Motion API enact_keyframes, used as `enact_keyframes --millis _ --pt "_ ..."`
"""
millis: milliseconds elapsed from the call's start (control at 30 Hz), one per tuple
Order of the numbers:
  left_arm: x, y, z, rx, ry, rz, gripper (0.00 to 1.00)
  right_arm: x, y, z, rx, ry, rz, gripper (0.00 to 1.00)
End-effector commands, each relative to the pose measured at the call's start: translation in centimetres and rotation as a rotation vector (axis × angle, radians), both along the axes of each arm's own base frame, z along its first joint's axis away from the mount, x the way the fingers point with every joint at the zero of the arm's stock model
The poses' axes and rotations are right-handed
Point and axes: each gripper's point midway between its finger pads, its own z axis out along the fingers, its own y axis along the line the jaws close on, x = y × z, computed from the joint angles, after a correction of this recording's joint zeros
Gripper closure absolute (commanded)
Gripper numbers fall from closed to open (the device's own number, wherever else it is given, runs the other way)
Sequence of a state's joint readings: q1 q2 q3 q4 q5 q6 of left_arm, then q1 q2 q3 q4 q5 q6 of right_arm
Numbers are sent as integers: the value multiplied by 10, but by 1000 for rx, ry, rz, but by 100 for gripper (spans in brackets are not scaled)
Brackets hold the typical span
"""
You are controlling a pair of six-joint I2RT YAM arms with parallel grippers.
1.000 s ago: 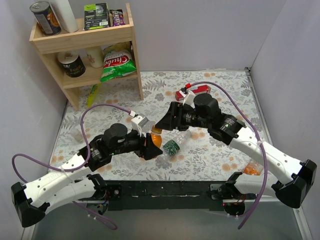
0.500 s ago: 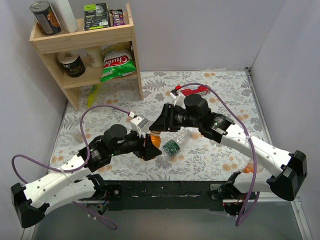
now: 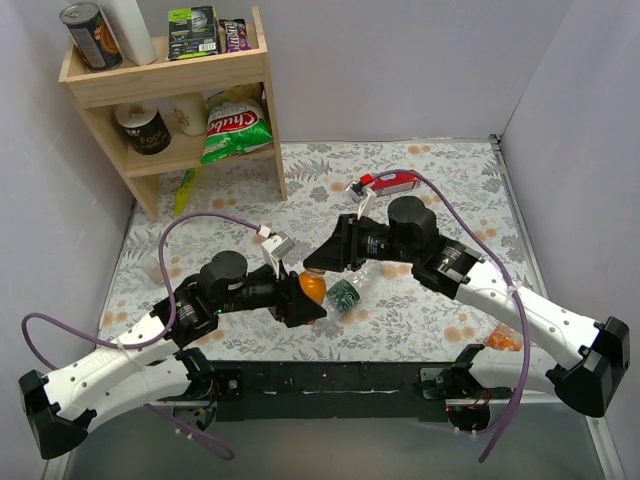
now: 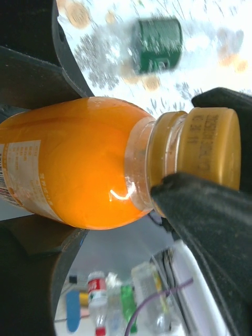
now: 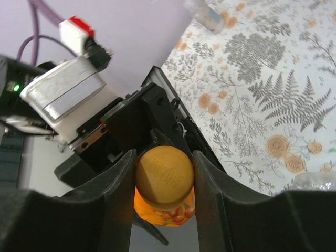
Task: Unscrew the bottle caps
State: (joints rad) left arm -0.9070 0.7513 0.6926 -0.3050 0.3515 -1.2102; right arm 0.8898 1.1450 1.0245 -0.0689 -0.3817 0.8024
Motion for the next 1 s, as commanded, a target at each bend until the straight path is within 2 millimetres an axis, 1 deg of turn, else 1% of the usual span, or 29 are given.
enact_keyframes --millis 0,33,67,100,167,233,333,400,433,467,500,533,567,600,633,667,700,733,767,867,900,933,967 --pt "-24 -9 41 -181 1 -132 81 -33 -5 37 133 -265 227 99" --pt "-28 -10 45 -196 2 -153 81 -39 -8 42 155 -297 260 99" --pt "-36 -11 51 -219 8 -196 81 -51 -11 43 171 -310 325 99" --pt "-39 -11 55 -229 11 -214 81 -56 -13 45 182 -336 361 99" --pt "-49 -12 61 -250 20 -278 81 -72 -18 46 202 -339 458 99" --pt "-57 -12 64 -264 34 -321 81 -79 -21 45 207 -342 502 99" --pt "-56 -12 61 -242 34 -320 82 -79 -23 46 190 -351 493 99" --pt "-52 -11 54 -215 43 -293 82 -70 -24 44 152 -330 436 99" --pt "-49 -10 50 -201 40 -274 82 -68 -24 45 144 -325 417 92" --pt "-47 -10 47 -189 42 -259 82 -61 -24 43 119 -306 373 81" --pt "-45 -9 43 -174 39 -244 82 -58 -23 45 115 -301 348 73" --pt "-38 -7 31 -130 38 -207 82 -56 -24 47 114 -282 328 55" --pt "-35 -6 22 -100 35 -193 82 -51 -23 47 107 -275 294 44" --pt "-32 -5 15 -70 33 -174 82 -47 -23 46 96 -259 269 36" --pt "-25 -1 4 -26 37 -132 82 -44 -23 45 89 -243 248 25" --pt "-21 0 -4 3 18 -117 82 -37 -22 46 80 -226 198 16" --pt "-17 2 -7 20 10 -97 82 -32 -23 41 57 -198 159 12" --pt "-14 4 -12 42 9 -79 82 -26 -24 41 45 -189 118 11" --pt "-6 6 -14 60 -8 -39 82 -15 -25 39 28 -189 52 10" --pt "6 9 -18 93 -23 21 82 3 -25 33 4 -118 -63 9" --pt "9 8 -20 103 -27 29 82 5 -23 31 -5 -76 -90 9" --pt "12 8 -20 107 -31 40 82 9 -21 15 -60 -24 -106 11" --pt "15 8 -21 116 -32 53 82 13 -19 18 -71 -16 -122 16"
